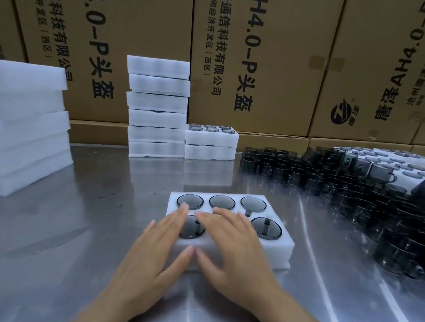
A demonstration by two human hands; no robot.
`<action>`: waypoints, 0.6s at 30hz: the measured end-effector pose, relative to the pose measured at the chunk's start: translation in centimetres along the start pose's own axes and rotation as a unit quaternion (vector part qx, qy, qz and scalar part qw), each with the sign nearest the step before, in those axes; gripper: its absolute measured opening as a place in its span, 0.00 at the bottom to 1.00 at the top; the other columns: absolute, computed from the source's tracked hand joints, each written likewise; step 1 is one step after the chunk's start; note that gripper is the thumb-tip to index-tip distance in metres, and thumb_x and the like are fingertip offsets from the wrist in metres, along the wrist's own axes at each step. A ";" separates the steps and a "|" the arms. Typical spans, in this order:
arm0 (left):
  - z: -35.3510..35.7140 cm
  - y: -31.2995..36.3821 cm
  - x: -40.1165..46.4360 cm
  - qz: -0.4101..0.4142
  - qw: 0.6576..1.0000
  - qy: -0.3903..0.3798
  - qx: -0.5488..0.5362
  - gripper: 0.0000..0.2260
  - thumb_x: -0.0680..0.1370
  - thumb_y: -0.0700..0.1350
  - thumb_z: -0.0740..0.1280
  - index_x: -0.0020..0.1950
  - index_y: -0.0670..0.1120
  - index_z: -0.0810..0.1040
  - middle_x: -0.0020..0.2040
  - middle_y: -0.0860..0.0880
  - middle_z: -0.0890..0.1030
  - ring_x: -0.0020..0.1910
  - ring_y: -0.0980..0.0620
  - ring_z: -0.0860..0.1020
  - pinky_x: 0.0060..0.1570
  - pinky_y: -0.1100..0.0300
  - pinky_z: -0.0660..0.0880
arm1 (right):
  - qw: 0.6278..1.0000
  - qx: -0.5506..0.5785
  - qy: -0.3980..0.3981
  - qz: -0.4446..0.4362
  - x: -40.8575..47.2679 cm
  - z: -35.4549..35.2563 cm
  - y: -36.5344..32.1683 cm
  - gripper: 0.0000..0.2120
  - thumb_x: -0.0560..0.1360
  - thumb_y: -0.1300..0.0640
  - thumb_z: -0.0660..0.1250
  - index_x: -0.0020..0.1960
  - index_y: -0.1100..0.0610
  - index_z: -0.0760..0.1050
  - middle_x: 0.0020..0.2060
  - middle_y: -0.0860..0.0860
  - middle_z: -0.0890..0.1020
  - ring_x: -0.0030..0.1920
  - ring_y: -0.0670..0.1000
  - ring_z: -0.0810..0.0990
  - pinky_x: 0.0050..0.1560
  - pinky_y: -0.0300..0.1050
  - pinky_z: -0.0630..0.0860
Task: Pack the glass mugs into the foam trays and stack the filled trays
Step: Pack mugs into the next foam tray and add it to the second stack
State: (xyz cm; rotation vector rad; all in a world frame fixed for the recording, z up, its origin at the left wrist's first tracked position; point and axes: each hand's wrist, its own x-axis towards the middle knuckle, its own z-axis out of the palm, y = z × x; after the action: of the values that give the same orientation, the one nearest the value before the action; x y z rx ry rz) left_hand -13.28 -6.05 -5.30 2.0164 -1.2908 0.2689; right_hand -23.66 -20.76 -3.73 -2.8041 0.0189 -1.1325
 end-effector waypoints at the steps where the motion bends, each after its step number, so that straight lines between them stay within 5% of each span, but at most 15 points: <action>1: 0.0 0.2 0.0 -0.048 0.997 0.029 -0.060 0.29 0.76 0.67 0.54 0.74 0.62 0.50 0.70 0.76 0.51 0.70 0.74 0.51 0.67 0.74 0.46 | 0.998 0.043 0.052 0.009 -0.1 -0.5 0.4 0.21 0.73 0.50 0.61 0.64 0.53 0.75 0.57 0.44 0.79 0.62 0.48 0.73 0.65 0.48 0.67; 5: 0.4 0.9 0.2 -0.273 0.920 0.077 -0.270 0.43 0.66 0.69 0.60 0.77 0.56 0.51 0.75 0.63 0.54 0.73 0.65 0.53 0.68 0.64 0.51 | 0.956 0.101 0.185 0.206 -1.3 -1.9 2.9 0.18 0.75 0.56 0.63 0.64 0.53 0.72 0.58 0.42 0.74 0.60 0.45 0.68 0.61 0.34 0.62; 7: 0.8 1.2 0.1 -0.279 0.916 0.068 -0.279 0.41 0.69 0.68 0.59 0.77 0.53 0.54 0.75 0.60 0.57 0.74 0.61 0.55 0.71 0.60 0.52 | 0.902 0.181 0.126 0.372 -1.9 -2.0 3.9 0.18 0.76 0.53 0.64 0.65 0.51 0.70 0.62 0.44 0.72 0.63 0.47 0.66 0.60 0.32 0.59; 9: 1.1 1.8 0.4 -0.268 0.910 0.065 -0.309 0.31 0.73 0.64 0.60 0.74 0.54 0.63 0.72 0.61 0.66 0.72 0.59 0.63 0.72 0.56 0.57 | 0.831 0.308 0.072 0.458 -2.2 -2.0 4.8 0.11 0.75 0.53 0.67 0.57 0.48 0.74 0.58 0.45 0.78 0.59 0.47 0.74 0.57 0.41 0.67; 11: 1.1 2.4 0.9 -0.256 0.896 0.062 -0.358 0.19 0.76 0.60 0.61 0.66 0.57 0.73 0.60 0.62 0.78 0.61 0.62 0.74 0.65 0.57 0.68 | 0.800 0.370 0.074 0.466 -2.3 -2.2 5.2 0.08 0.73 0.53 0.69 0.52 0.49 0.77 0.48 0.44 0.83 0.50 0.46 0.81 0.48 0.43 0.73; 15: 1.4 2.7 1.6 -0.234 0.878 0.117 -0.401 0.10 0.77 0.48 0.66 0.58 0.56 0.77 0.51 0.62 0.82 0.49 0.66 0.79 0.43 0.72 0.73 | 0.780 0.423 0.080 0.454 -2.4 -2.7 5.3 0.09 0.71 0.55 0.71 0.52 0.50 0.80 0.44 0.45 0.85 0.46 0.46 0.83 0.45 0.43 0.75; 18: 1.1 2.2 2.0 -0.215 0.852 0.147 -0.454 0.17 0.76 0.45 0.67 0.63 0.59 0.74 0.55 0.61 0.81 0.56 0.61 0.78 0.53 0.65 0.74 | 0.757 0.495 0.087 0.418 -2.0 -2.8 5.3 0.14 0.71 0.59 0.71 0.57 0.51 0.79 0.50 0.49 0.85 0.53 0.51 0.82 0.55 0.50 0.76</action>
State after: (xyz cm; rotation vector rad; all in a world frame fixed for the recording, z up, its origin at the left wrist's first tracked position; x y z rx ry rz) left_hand -14.38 -8.76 -4.05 1.2997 -0.5520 -0.2191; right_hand -26.85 -26.23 -3.74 -1.4412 0.4795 -0.7757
